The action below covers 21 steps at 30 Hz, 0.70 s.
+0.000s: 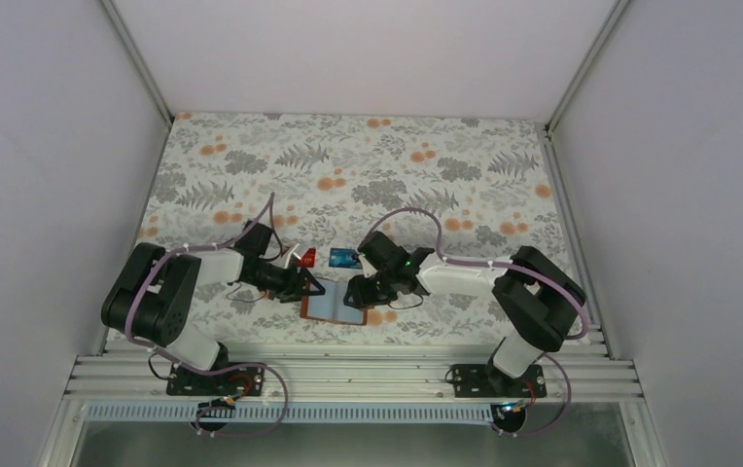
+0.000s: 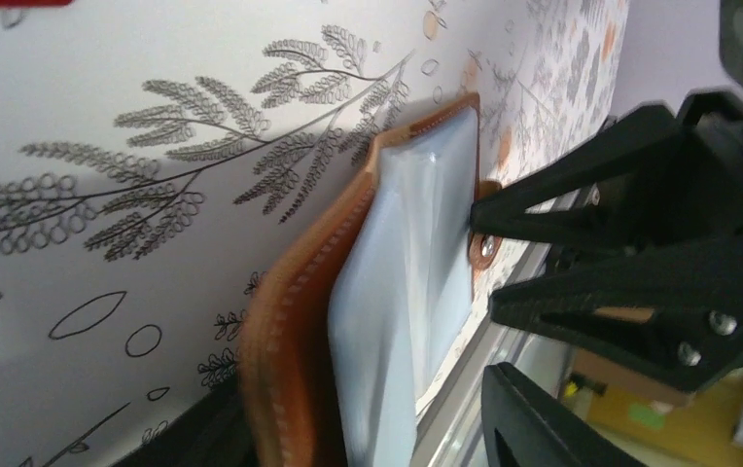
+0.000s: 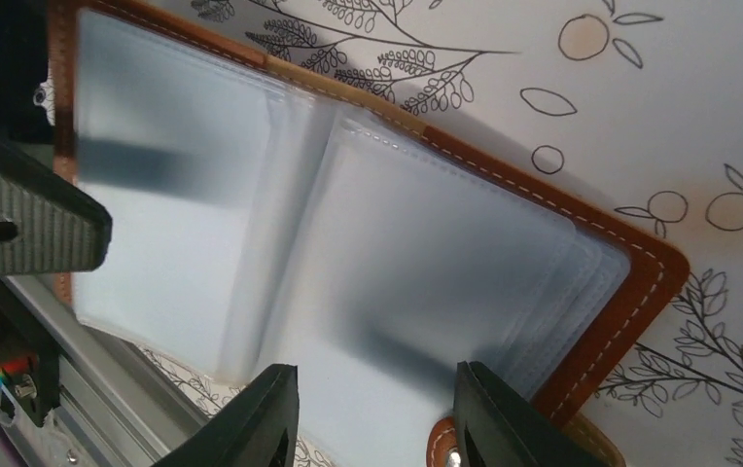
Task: Take the credit cards out of the card holder
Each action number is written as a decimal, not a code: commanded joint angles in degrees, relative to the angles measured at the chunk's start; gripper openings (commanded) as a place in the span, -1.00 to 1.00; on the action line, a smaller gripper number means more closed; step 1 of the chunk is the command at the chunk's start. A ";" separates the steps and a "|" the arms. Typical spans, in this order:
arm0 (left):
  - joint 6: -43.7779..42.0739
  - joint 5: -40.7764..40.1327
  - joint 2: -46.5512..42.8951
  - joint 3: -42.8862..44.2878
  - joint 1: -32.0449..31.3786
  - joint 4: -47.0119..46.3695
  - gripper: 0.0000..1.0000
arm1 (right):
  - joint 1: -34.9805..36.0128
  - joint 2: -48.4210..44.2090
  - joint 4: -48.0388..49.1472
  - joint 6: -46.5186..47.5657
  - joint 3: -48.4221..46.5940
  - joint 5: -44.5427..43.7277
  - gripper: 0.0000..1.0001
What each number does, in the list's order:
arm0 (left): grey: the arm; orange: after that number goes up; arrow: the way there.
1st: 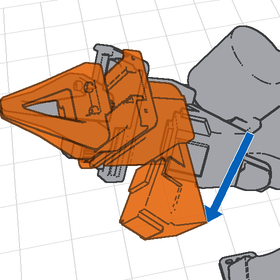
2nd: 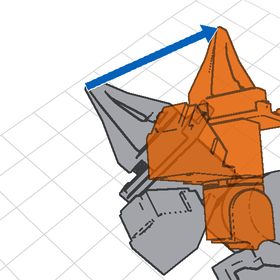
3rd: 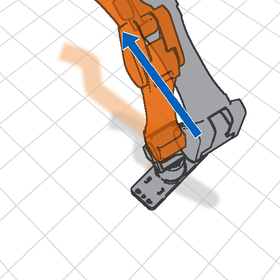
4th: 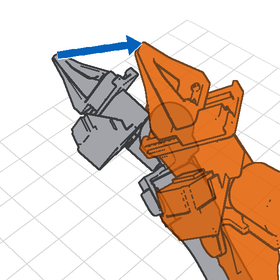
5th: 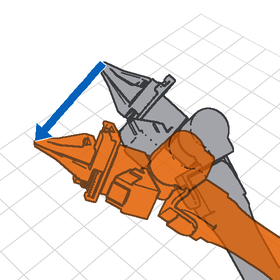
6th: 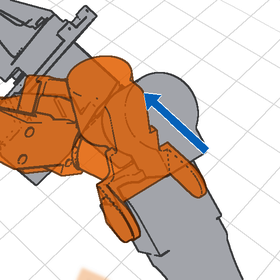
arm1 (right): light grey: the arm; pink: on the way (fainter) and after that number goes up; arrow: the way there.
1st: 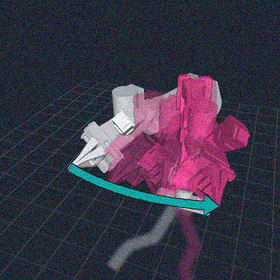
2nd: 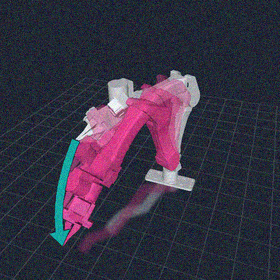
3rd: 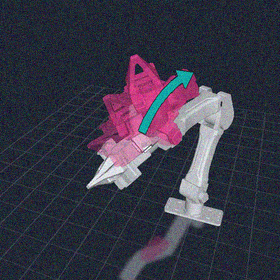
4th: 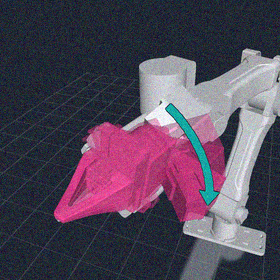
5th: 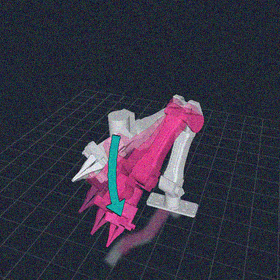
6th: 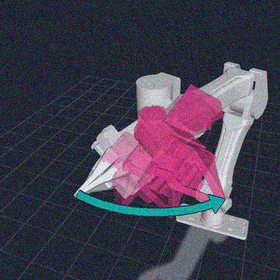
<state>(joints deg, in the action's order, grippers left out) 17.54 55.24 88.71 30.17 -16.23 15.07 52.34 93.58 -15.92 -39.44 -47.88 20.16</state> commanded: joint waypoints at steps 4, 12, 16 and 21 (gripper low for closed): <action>1.46 2.10 1.99 -0.29 -0.22 -2.13 -0.35 | -1.68 3.17 2.84 -0.12 0.17 0.16 -0.13; 2.89 -0.10 2.82 -0.18 -0.20 -1.34 -0.95 | -4.10 -2.18 1.01 -2.17 1.39 -0.75 -0.15; 3.24 -0.89 3.47 -0.11 -0.24 -1.18 -0.95 | -3.76 -3.65 0.89 -4.56 3.95 -1.01 -0.18; 3.37 -1.45 3.71 -0.25 -0.29 -1.46 -0.95 | -3.12 -1.07 3.03 -4.16 3.41 -0.13 -0.23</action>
<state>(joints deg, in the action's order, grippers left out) 20.18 55.55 91.68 30.09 -16.29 13.78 48.64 91.00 -14.00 -42.65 -43.92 20.12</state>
